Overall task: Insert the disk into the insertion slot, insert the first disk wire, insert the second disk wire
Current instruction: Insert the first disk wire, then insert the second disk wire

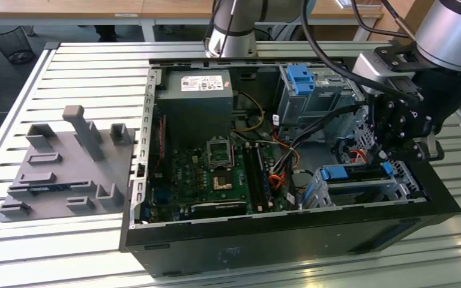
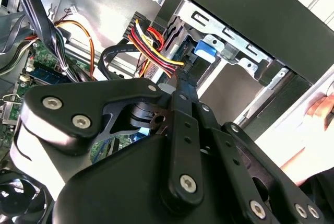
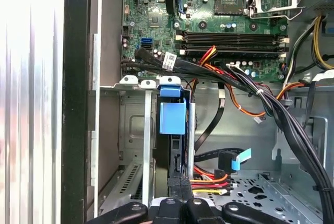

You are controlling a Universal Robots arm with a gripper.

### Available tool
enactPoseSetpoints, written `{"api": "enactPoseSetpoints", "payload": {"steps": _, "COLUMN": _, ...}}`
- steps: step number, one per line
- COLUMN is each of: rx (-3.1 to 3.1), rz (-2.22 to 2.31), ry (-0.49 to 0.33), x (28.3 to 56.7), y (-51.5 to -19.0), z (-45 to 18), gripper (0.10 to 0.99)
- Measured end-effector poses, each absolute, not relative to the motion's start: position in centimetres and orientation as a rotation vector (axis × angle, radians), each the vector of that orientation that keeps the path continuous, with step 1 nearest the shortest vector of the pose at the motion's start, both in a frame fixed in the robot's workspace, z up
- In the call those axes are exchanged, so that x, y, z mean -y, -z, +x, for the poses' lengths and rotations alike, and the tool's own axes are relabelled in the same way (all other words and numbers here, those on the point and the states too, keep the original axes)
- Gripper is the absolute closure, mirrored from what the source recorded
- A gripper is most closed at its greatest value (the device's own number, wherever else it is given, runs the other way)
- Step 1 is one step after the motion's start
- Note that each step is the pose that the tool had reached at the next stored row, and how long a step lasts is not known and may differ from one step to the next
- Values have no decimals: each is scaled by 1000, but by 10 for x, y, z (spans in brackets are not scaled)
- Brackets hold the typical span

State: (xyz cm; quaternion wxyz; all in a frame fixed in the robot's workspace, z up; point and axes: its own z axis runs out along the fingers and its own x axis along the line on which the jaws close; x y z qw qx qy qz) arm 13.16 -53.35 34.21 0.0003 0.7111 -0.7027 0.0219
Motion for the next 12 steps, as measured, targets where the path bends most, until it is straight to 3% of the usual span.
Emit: {"api": "enactPoseSetpoints", "payload": {"steps": 12, "rx": 2207, "rz": 2234, "ry": -69, "x": 533, "y": -343, "z": 130, "gripper": 980}}
